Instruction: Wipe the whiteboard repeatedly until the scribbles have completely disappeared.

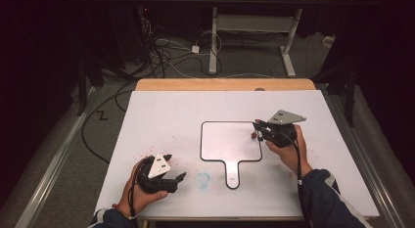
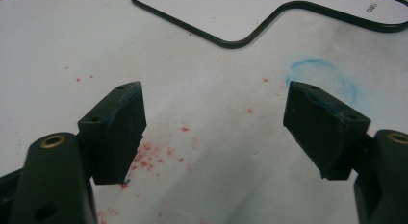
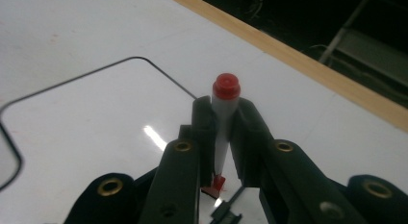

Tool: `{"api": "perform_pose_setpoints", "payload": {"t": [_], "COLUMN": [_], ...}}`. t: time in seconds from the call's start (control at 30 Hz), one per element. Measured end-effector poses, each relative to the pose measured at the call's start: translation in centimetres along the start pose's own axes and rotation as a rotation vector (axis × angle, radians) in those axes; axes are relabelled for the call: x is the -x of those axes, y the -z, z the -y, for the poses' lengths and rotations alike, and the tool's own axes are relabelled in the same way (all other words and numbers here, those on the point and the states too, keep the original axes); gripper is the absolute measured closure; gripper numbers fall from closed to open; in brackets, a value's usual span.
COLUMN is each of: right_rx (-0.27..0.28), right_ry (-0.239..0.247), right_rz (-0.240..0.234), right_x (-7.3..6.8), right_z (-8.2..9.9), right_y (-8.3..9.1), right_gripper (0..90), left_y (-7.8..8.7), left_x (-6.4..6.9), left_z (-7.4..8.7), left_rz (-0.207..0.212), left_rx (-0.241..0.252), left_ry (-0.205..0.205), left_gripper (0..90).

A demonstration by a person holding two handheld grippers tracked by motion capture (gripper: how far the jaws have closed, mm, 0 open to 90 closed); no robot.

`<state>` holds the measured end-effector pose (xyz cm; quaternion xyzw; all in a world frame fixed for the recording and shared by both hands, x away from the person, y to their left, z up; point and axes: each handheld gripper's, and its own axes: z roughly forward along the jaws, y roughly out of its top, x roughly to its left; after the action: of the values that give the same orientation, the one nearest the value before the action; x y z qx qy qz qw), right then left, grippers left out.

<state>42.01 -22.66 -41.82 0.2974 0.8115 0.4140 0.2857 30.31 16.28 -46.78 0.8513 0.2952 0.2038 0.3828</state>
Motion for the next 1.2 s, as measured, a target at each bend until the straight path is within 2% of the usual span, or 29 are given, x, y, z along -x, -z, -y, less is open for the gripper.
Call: {"api": "perform_pose_setpoints", "payload": {"t": [0.07, 0.27, 0.53, 0.6, 0.7, 0.73, 0.77, 0.83, 0.97, 1.2], "right_rx": [-0.005, 0.036, 0.077, 0.071, 0.042, 0.045, 0.048, 0.047, 0.023, -0.01], "right_ry": [0.035, 0.007, -0.033, -0.016, 0.033, 0.007, 0.003, -0.018, -0.028, -0.043], "right_rz": [0.039, 0.042, -0.034, -0.024, 0.062, 0.051, 0.047, 0.01, -0.049, -0.08], "right_x": [0.0, 0.4, -0.3, -0.5, -0.4, -0.1, 0.0, 0.0, -0.4, -0.6], "right_z": [0.0, 0.2, -0.3, -0.4, -0.4, -0.3, -0.3, -0.3, -0.3, 0.6], "right_y": [-0.2, -1.0, -2.1, -2.1, -2.2, -2.1, -2.1, -1.8, -0.7, 1.9], "right_gripper": [81.7, 81.7, 81.7, 81.7, 81.7, 81.7, 81.7, 81.6, 81.7, 81.7], "left_y": [0.0, -0.1, -0.1, 0.0, 0.0, 0.1, 0.1, 0.1, 0.1, 0.2], "left_x": [0.0, 0.0, 0.0, -0.1, -0.1, 0.0, 0.0, 0.0, 0.0, 0.1], "left_z": [0.0, 0.0, 0.0, 0.1, 0.1, 0.1, 0.1, 0.1, 0.1, 0.0], "left_rz": [0.0, 0.0, 0.001, 0.0, 0.0, 0.0, 0.001, 0.0, 0.002, 0.005], "left_rx": [0.0, -0.002, -0.003, -0.002, -0.003, -0.003, -0.002, 0.0, 0.001, -0.003], "left_ry": [0.002, 0.003, 0.0, 0.002, 0.001, 0.0, -0.001, -0.001, -0.001, -0.008], "left_gripper": [22.2, 22.2, 22.2, 22.2, 22.2, 22.1, 22.1, 22.1, 22.1, 22.1]}}
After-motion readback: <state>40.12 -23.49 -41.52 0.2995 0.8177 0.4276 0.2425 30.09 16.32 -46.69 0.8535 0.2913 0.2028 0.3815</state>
